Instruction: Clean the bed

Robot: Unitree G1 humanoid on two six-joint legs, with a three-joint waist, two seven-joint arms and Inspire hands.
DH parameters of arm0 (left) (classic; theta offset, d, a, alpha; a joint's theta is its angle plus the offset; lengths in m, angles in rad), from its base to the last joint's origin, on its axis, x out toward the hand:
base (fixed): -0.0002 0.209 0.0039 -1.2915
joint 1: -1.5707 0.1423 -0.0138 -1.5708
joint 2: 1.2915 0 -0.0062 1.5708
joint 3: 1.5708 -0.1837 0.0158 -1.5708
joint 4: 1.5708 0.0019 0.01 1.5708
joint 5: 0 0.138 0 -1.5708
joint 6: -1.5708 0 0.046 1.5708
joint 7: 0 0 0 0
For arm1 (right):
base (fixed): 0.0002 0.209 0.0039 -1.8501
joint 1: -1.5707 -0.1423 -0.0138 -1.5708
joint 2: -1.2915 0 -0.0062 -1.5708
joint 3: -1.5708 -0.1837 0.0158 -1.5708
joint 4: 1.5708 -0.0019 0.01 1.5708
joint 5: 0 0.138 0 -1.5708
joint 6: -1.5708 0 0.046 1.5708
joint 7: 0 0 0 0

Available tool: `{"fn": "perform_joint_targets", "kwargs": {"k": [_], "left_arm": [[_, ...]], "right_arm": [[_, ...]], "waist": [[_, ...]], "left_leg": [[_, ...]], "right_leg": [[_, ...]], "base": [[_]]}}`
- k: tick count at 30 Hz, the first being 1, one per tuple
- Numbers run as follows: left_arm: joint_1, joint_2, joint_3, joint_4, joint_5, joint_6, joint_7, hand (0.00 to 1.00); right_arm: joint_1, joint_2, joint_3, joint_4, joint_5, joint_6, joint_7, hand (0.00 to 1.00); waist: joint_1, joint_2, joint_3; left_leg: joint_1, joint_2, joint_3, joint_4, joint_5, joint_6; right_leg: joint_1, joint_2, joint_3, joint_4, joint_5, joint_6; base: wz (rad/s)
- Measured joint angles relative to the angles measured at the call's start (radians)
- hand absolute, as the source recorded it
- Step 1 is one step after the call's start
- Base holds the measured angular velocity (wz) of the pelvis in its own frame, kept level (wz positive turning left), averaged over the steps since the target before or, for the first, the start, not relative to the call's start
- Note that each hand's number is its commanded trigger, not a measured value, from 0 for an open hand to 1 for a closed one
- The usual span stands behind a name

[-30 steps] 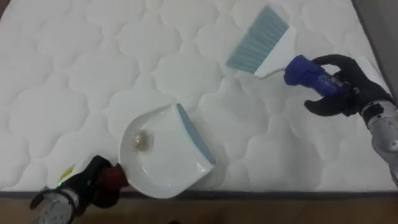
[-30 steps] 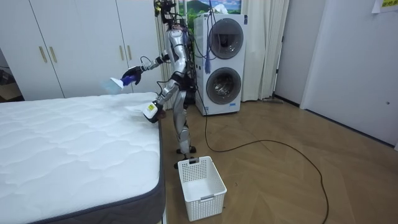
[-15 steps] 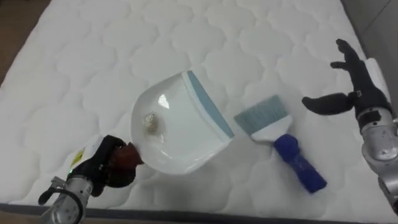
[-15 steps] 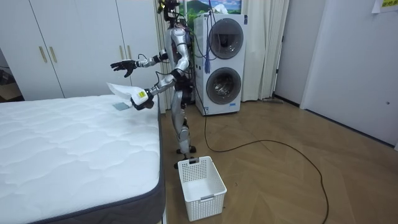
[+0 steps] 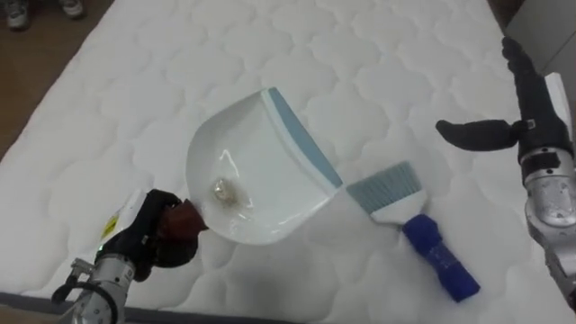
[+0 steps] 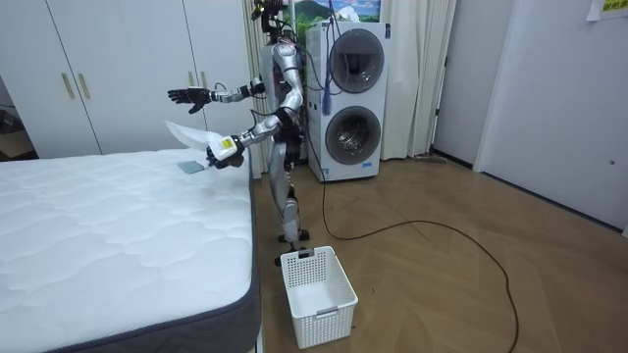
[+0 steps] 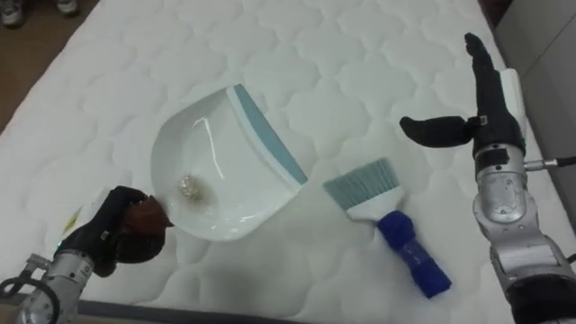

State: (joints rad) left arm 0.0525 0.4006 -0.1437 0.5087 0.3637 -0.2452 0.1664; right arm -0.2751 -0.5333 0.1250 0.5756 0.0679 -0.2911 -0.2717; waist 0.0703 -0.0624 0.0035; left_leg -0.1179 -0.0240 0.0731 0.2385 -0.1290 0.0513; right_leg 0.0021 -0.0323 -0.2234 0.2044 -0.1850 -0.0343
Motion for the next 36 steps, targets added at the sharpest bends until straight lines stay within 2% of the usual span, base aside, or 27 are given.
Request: {"fn": "perform_joint_targets", "kwargs": {"k": [4, 7, 10, 11, 12, 13, 14, 15, 16, 17, 18, 19, 20, 21, 22, 23, 24, 25, 26, 27, 28, 29, 30, 31, 32, 33, 36], "left_arm": [[0.018, -0.007, 0.036, 0.001, 0.000, 0.000, 0.003, 1.00], [0.049, -0.011, 0.056, 0.001, 0.001, 0.003, 0.003, 1.00], [0.052, -0.031, 0.070, -0.001, 0.004, 0.003, 0.003, 1.00], [0.052, -0.033, 0.076, -0.002, 0.002, 0.003, 0.003, 1.00], [0.052, -0.038, 0.081, -0.008, 0.002, 0.003, 0.003, 1.00], [0.051, -0.039, 0.080, -0.014, 0.002, 0.003, 0.003, 1.00], [0.041, -0.041, 0.072, -0.018, 0.001, 0.003, 0.004, 1.00], [0.025, -0.043, 0.057, -0.018, 0.001, 0.002, 0.006, 1.00], [0.015, -0.045, 0.056, -0.018, 0.001, -0.001, 0.006, 1.00], [-0.008, -0.053, 0.059, -0.014, 0.000, -0.016, 0.020, 1.00], [-0.012, -0.066, 0.064, -0.002, 0.001, -0.017, 0.021, 1.00], [-0.007, -0.062, 0.065, 0.002, 0.001, -0.017, 0.019, 1.00], [-0.004, -0.049, 0.065, 0.004, 0.002, -0.018, 0.016, 1.00], [-0.005, -0.047, 0.064, 0.003, 0.002, -0.020, 0.015, 1.00], [-0.005, -0.049, 0.064, 0.003, 0.003, -0.024, 0.015, 1.00], [-0.004, -0.053, 0.064, 0.002, 0.003, -0.033, 0.014, 1.00], [-0.007, -0.055, 0.064, 0.001, 0.001, -0.043, 0.014, 1.00], [-0.011, -0.056, 0.063, 0.001, 0.000, -0.045, 0.014, 1.00], [-0.022, -0.060, 0.061, 0.002, 0.000, -0.045, 0.015, 1.00], [-0.026, -0.061, 0.060, 0.002, 0.001, -0.045, 0.016, 1.00], [-0.026, -0.064, 0.059, 0.002, 0.001, -0.045, 0.019, 1.00], [-0.026, -0.070, 0.056, 0.001, 0.002, -0.046, 0.026, 1.00], [-0.026, -0.071, 0.050, 0.001, 0.002, -0.048, 0.037, 1.00], [-0.026, -0.071, 0.048, 0.002, 0.003, -0.048, 0.040, 1.00], [-0.020, -0.071, 0.049, 0.002, 0.003, -0.048, 0.043, 1.00], [-0.016, -0.071, 0.051, 0.002, 0.003, -0.048, 0.044, 1.00], [-0.017, -0.071, 0.052, 0.002, 0.003, -0.048, 0.044, 1.00]], "right_arm": [[0.001, 0.003, 0.001, -0.060, -0.047, 0.001, -0.011, 0.00], [0.001, 0.020, 0.002, -0.105, -0.086, -0.001, -0.048, 0.00], [0.001, 0.023, 0.003, -0.108, -0.125, -0.001, -0.078, 0.00], [0.001, 0.027, 0.002, -0.109, -0.159, -0.001, -0.087, 0.00], [0.002, 0.029, 0.001, -0.109, -0.193, -0.001, -0.094, 0.00], [0.006, 0.029, 0.000, -0.109, -0.201, -0.002, -0.100, 0.00], [0.017, 0.029, -0.001, -0.109, -0.216, -0.003, -0.122, 0.00], [0.033, 0.031, -0.015, -0.109, -0.236, -0.019, -0.138, 0.00], [0.042, 0.032, -0.029, -0.110, -0.244, -0.034, -0.145, 0.00], [0.038, 0.020, -0.044, -0.114, -0.254, -0.057, -0.159, 0.00], [0.037, 0.019, -0.046, -0.114, -0.269, -0.058, -0.162, 0.00], [0.049, 0.028, -0.045, -0.114, -0.276, -0.058, -0.161, 0.00], [0.078, 0.039, -0.045, -0.123, -0.288, -0.058, -0.157, 0.00], [0.111, 0.038, -0.055, -0.136, -0.287, -0.058, -0.143, 0.00], [0.128, 0.039, -0.069, -0.148, -0.289, -0.057, -0.133, 0.00], [0.156, 0.039, -0.098, -0.175, -0.297, -0.058, -0.122, 0.00], [0.166, 0.039, -0.120, -0.182, -0.297, -0.056, -0.114, 0.00], [0.166, 0.038, -0.128, -0.182, -0.290, -0.055, -0.112, 0.00], [0.166, 0.037, -0.134, -0.182, -0.269, -0.050, -0.111, 0.00], [0.173, 0.039, -0.134, -0.182, -0.264, -0.044, -0.109, 0.00], [0.177, 0.039, -0.134, -0.182, -0.262, -0.044, -0.109, 0.00], [0.180, 0.040, -0.134, -0.182, -0.253, -0.044, -0.107, 0.00], [0.179, 0.040, -0.129, -0.182, -0.236, -0.046, -0.103, 0.00], [0.180, 0.040, -0.126, -0.182, -0.230, -0.049, -0.099, 0.00], [0.180, 0.046, -0.123, -0.179, -0.226, -0.053, -0.090, 0.00], [0.183, 0.056, -0.123, -0.177, -0.227, -0.060, -0.086, 0.00], [0.204, 0.064, -0.109, -0.163, -0.232, -0.058, -0.088, 0.00]], "waist": [[0.027, 0.005, -0.0010], [0.045, 0.005, -0.0007], [0.071, 0.005, -0.0003], [0.071, 0.005, -0.0002], [0.066, 0.007, 0.0017], [0.063, 0.008, 0.0022], [0.061, 0.003, 0.0037], [0.056, 0.000, 0.0044], [0.041, -0.010, 0.0048], [0.014, -0.028, 0.0123], [0.015, 0.004, 0.0269], [0.015, 0.007, 0.0258], [-0.016, 0.005, 0.0308], [-0.046, 0.005, 0.0311], [-0.056, 0.005, 0.0306], [-0.069, 0.008, 0.0290], [-0.089, 0.006, 0.0284], [-0.096, 0.006, 0.0284], [-0.100, 0.007, 0.0287], [-0.106, 0.005, 0.0279], [-0.107, 0.004, 0.0268], [-0.098, -0.001, 0.0233], [-0.078, -0.013, 0.0173], [-0.064, -0.017, 0.0168], [-0.042, -0.022, 0.0148], [-0.033, -0.023, 0.0145], [-0.028, -0.022, 0.0145]], "left_leg": [[-0.009, 0.001, -0.004, -0.001, 0.001, -0.002], [-0.016, -0.002, -0.029, -0.001, 0.002, -0.005], [-0.045, -0.006, -0.063, 0.023, 0.004, -0.007], [-0.066, -0.008, -0.082, 0.043, 0.005, -0.009], [-0.094, -0.008, -0.083, 0.062, 0.006, -0.009], [-0.105, -0.011, -0.083, 0.068, 0.010, -0.010], [-0.109, -0.027, -0.117, 0.051, 0.040, -0.015], [-0.107, -0.053, -0.203, 0.001, 0.090, -0.029], [-0.111, -0.075, -0.239, -0.032, 0.125, -0.045], [-0.155, -0.071, -0.125, 0.036, 0.094, -0.042], [-0.178, 0.006, 0.055, 0.194, -0.016, -0.013], [-0.174, 0.047, 0.142, 0.266, -0.059, -0.011], [-0.163, 0.124, 0.228, 0.364, -0.120, -0.008], [-0.142, 0.212, 0.301, 0.426, -0.150, -0.018], [-0.125, 0.244, 0.317, 0.444, -0.157, -0.028], [-0.090, 0.276, 0.349, 0.453, -0.165, -0.044], [-0.051, 0.281, 0.389, 0.422, -0.170, -0.062], [-0.036, 0.280, 0.414, 0.391, -0.174, -0.072], [-0.031, 0.271, 0.448, 0.324, -0.183, -0.087], [-0.031, 0.256, 0.447, 0.296, -0.185, -0.088], [-0.027, 0.248, 0.446, 0.281, -0.185, -0.088], [-0.009, 0.225, 0.447, 0.253, -0.184, -0.086], [0.002, 0.201, 0.438, 0.222, -0.182, -0.086], [0.005, 0.192, 0.427, 0.216, -0.182, -0.085], [0.005, 0.179, 0.390, 0.215, -0.182, -0.085], [0.000, 0.171, 0.353, 0.219, -0.182, -0.084], [-0.012, 0.157, 0.296, 0.216, -0.178, -0.076]], "right_leg": [[-0.009, 0.002, -0.002, 0.001, 0.000, 0.000], [-0.010, 0.006, -0.015, 0.001, 0.000, 0.000], [-0.010, 0.013, -0.056, 0.003, 0.000, 0.000], [-0.012, 0.013, -0.089, 0.006, -0.001, 0.000], [-0.016, 0.013, -0.135, 0.022, -0.004, -0.003], [-0.021, 0.014, -0.158, 0.035, -0.007, -0.006], [-0.035, 0.006, -0.198, 0.068, -0.016, -0.011], [-0.067, 0.007, -0.192, 0.089, -0.024, -0.019], [-0.082, 0.010, -0.175, 0.077, -0.027, -0.025], [-0.106, -0.042, -0.261, 0.081, -0.069, -0.059], [-0.101, -0.051, -0.399, 0.128, -0.077, -0.068], [-0.084, -0.056, -0.467, 0.137, -0.085, -0.077], [-0.056, -0.056, -0.533, 0.131, -0.110, -0.073], [-0.027, -0.062, -0.659, 0.137, -0.136, -0.062], [-0.015, -0.070, -0.718, 0.142, -0.147, -0.056], [0.005, -0.081, -0.814, 0.142, -0.152, -0.046], [-0.004, -0.103, -0.869, 0.161, -0.151, -0.041], [-0.014, -0.115, -0.882, 0.178, -0.151, -0.039], [-0.036, -0.139, -0.858, 0.219, -0.152, -0.038], [-0.059, -0.156, -0.759, 0.256, -0.151, -0.037], [-0.070, -0.166, -0.705, 0.279, -0.150, -0.035], [-0.099, -0.195, -0.617, 0.343, -0.149, -0.035], [-0.135, -0.225, -0.562, 0.413, -0.149, -0.035], [-0.149, -0.234, -0.543, 0.441, -0.150, -0.035], [-0.155, -0.243, -0.515, 0.467, -0.148, -0.033], [-0.144, -0.245, -0.508, 0.469, -0.144, -0.025], [-0.105, -0.244, -0.477, 0.471, -0.131, -0.002]], "base": [[0.00], [0.18], [0.45], [0.82], [0.96], [1.19], [1.51], [1.68], [1.98], [1.69], [1.42], [1.24], [1.52], [1.63], [1.52], [1.37], [1.34], [1.21], [1.16], [1.17], [1.21], [0.94], [0.80], [0.56], [0.58], [0.67], [0.77]]}}
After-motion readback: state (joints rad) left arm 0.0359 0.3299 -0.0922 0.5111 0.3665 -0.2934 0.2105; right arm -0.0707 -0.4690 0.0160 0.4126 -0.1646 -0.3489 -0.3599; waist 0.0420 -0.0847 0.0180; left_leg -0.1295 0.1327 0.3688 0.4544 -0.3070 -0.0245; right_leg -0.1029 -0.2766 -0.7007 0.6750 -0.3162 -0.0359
